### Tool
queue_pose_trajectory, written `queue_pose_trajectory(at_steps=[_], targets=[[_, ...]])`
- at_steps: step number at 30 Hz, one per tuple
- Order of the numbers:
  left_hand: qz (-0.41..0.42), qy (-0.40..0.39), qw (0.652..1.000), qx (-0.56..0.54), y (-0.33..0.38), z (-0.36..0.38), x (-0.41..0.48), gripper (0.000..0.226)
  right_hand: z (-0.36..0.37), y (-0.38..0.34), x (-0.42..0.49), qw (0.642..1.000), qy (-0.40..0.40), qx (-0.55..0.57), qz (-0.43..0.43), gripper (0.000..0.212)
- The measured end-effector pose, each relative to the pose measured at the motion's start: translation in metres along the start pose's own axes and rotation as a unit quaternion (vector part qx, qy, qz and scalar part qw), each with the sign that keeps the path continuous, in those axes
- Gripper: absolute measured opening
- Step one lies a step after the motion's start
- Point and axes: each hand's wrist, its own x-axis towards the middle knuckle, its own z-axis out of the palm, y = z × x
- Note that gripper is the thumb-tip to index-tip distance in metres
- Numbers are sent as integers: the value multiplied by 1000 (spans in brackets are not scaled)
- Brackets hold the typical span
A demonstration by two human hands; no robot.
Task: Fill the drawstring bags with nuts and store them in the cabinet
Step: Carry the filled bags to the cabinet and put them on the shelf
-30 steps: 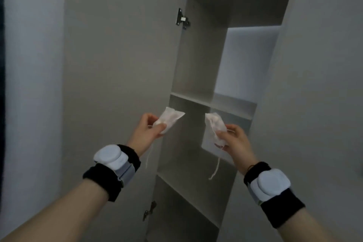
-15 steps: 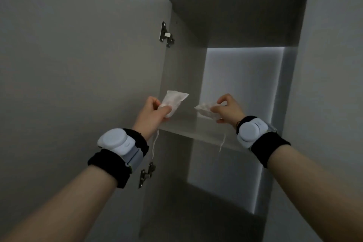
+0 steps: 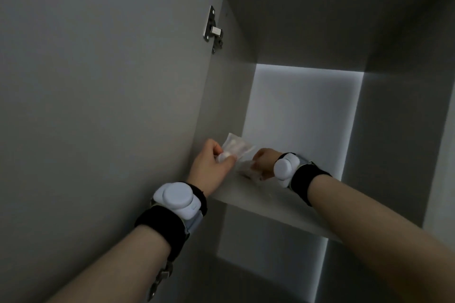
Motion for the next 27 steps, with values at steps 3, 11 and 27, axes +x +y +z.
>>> queue_pose_trajectory(at_steps=[3,11,27], targets=[[0,6,1000,-3,-6,7,10,28,-9,-6,0,998,-61,-11,18,42],[6,28,999,-38,-18,11,34,25,16,7,29,952,12,-245,-180,43],[-35,75,996,-22,-37,13,39,28,42,31,147,966,-24,-236,-100,39]])
